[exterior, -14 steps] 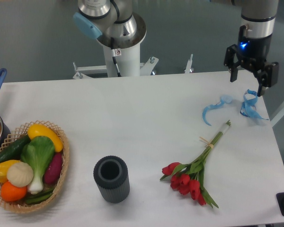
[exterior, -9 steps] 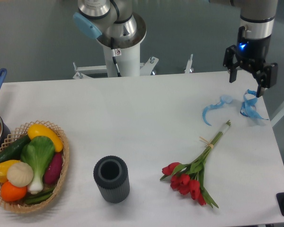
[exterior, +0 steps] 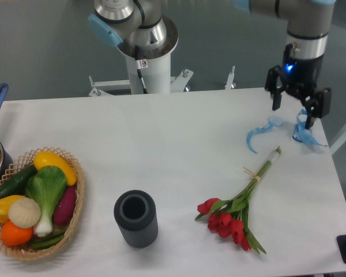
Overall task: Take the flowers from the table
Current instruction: 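Move the open gripper over the red tulip stems and lower it, then close the gripper around the tulip stems near the tie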
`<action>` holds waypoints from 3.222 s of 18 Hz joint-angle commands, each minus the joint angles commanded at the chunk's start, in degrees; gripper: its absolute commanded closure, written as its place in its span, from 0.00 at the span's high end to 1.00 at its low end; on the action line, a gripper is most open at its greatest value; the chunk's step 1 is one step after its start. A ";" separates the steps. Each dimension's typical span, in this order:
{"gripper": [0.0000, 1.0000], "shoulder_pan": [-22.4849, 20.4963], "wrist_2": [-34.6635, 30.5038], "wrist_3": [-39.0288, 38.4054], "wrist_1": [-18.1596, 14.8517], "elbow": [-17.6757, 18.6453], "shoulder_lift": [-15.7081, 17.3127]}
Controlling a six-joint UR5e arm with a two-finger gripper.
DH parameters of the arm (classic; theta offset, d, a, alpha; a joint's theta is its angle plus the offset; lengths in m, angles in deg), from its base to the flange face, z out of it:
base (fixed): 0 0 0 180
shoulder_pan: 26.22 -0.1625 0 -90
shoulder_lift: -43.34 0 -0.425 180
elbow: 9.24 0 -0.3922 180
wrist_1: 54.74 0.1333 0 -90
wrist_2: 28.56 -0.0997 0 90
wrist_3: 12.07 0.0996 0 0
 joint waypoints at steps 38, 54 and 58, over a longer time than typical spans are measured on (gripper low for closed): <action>1.00 7.92 -1.92 -16.97 9.85 -1.40 -20.65; 0.83 9.41 -5.36 -17.24 10.46 -0.88 -22.24; 0.56 9.41 -5.27 -17.32 10.38 -1.05 -22.15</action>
